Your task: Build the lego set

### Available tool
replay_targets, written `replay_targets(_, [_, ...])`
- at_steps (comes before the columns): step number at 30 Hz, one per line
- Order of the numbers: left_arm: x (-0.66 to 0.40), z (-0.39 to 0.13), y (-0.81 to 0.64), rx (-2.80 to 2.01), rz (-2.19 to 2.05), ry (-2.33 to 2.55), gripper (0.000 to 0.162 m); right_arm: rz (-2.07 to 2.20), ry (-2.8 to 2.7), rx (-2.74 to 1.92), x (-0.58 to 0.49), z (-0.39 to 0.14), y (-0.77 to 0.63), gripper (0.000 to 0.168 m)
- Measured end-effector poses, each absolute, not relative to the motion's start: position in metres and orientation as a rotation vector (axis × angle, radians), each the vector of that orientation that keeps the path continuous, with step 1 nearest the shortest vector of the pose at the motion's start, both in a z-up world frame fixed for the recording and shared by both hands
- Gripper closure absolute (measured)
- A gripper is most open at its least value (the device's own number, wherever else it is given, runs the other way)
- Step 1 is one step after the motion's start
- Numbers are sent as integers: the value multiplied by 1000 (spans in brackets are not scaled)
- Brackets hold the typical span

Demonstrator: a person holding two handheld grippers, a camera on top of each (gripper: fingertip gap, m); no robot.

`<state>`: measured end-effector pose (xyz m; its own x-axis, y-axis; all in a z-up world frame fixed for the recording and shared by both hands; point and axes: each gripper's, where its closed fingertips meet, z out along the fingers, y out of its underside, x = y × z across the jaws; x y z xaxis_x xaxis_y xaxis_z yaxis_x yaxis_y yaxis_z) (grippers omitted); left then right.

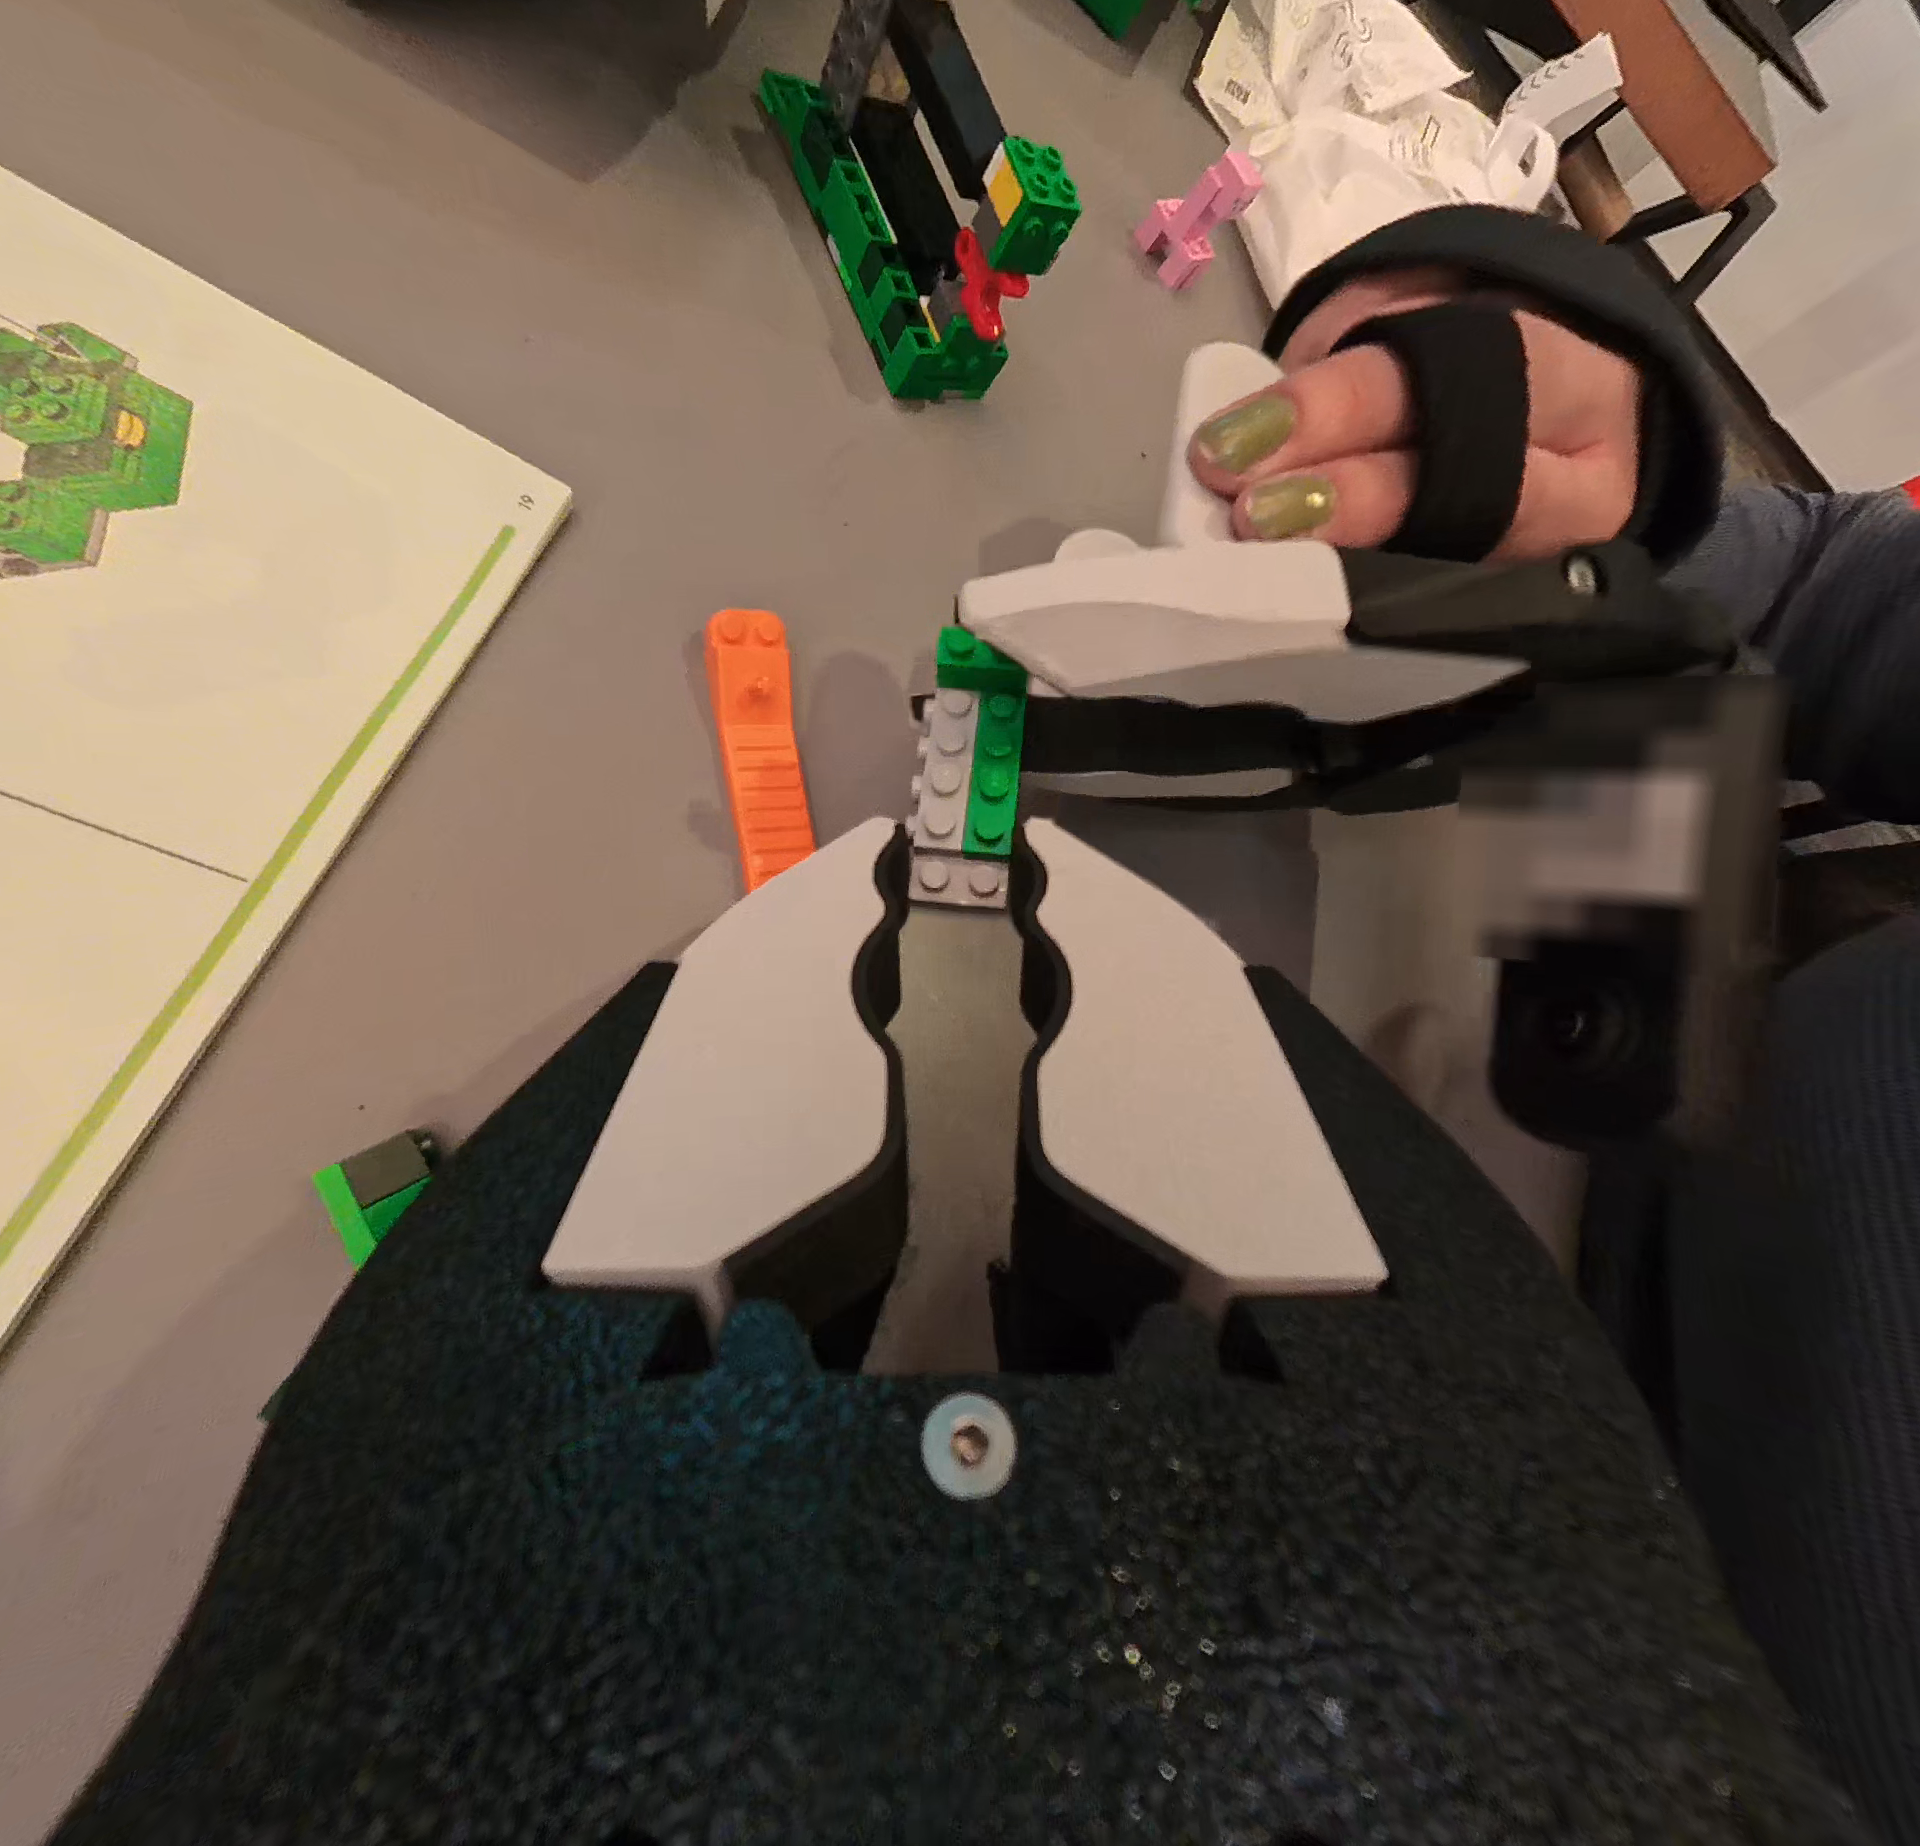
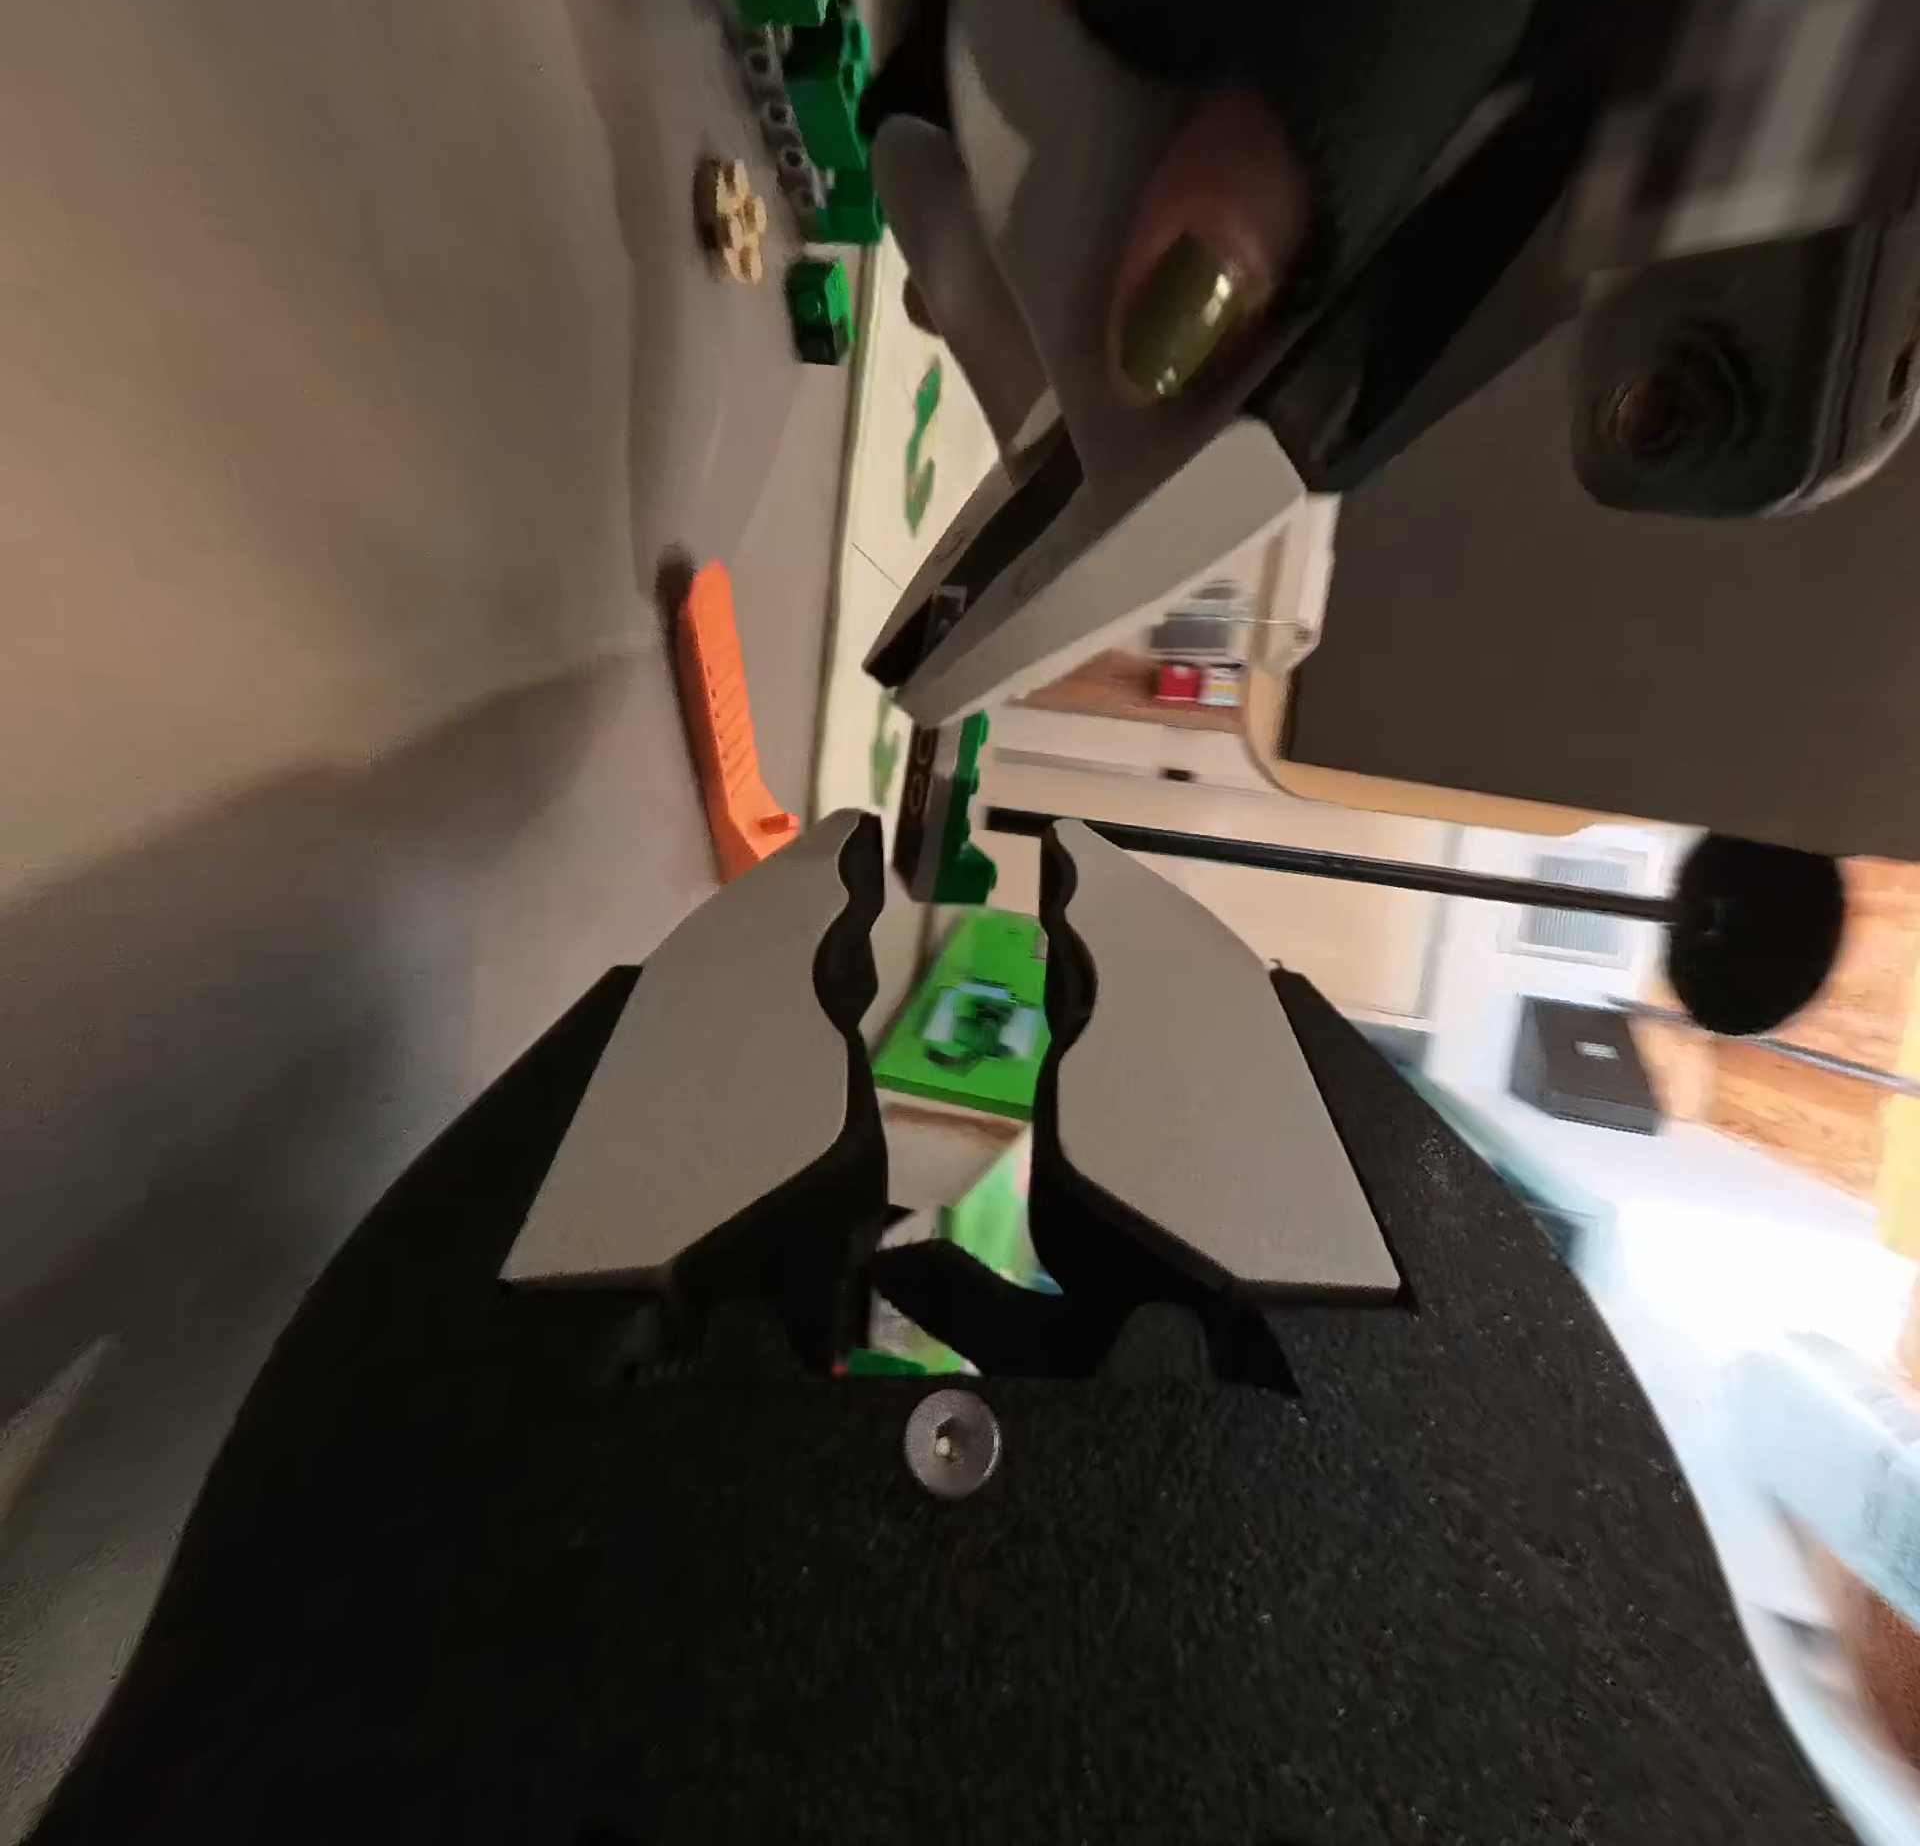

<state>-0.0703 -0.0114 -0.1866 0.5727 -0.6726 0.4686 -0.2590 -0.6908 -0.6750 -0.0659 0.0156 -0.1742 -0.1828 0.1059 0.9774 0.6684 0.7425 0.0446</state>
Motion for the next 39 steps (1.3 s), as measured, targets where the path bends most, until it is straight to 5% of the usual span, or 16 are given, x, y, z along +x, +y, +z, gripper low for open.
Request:
replay_targets(5, [-72, -184, -14, -2257, -1075, 707, 144, -159, -1765, -824, -67, -182, 4, 126])
replay_targets(21, [-58, -167, -30, -2143, -1363, 778, 144, 99, -1722, -876, -64, -173, -3, 152])
replay_targets(24, [-65, -144, -37, -2010, -1419, 813, 116, 96, -1685, -904, -63, -168, 0, 152])
replay_targets(33, [-170, -191, -16, -2200, -418, 1172, 127, -3, -1669, -995, -65, -185, 20, 152])
replay_targets(39, [-164, -208, -7, -2117, -366, 1470, 135, 19, -1692, -987, -65, -189, 19, 152])
